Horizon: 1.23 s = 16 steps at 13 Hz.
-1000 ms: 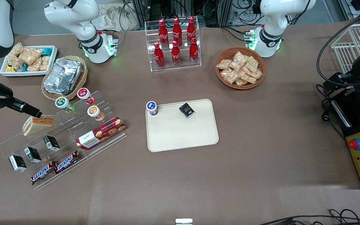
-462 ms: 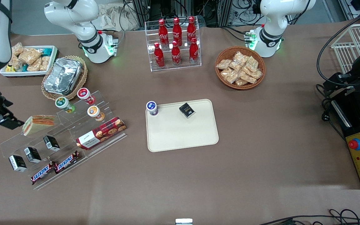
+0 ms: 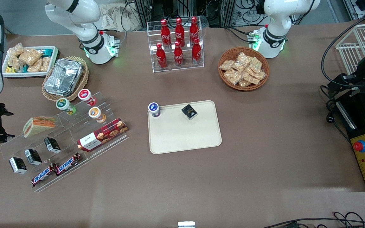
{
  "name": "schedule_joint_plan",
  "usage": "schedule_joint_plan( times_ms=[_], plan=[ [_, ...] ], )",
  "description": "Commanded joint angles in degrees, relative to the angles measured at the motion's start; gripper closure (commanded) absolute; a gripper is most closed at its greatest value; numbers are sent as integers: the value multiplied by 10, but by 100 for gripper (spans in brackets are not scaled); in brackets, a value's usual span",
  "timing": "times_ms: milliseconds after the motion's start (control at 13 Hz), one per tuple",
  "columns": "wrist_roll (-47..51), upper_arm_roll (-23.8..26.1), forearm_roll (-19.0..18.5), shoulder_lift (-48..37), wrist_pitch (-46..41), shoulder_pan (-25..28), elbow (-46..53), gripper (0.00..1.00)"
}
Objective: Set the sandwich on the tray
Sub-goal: 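Move the right gripper over the plastic-wrapped sandwich in the acrylic rack, then lower the right gripper and close it on the wrapped sandwich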
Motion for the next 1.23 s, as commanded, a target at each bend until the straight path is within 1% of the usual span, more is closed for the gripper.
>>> schedule_joint_plan(
  times_ms=[0,154,385,923,1154],
  plan=[
    [22,3,10,-37,74,1,-88,1],
    [28,3,16,-43,116,-8,-127,1],
    [28,3,18,-45,145,-19,-166,1],
    [22,3,18,-44,147,-23,-180,1],
    [23,4,18,-44,179,-21,-204,1]
  ],
)
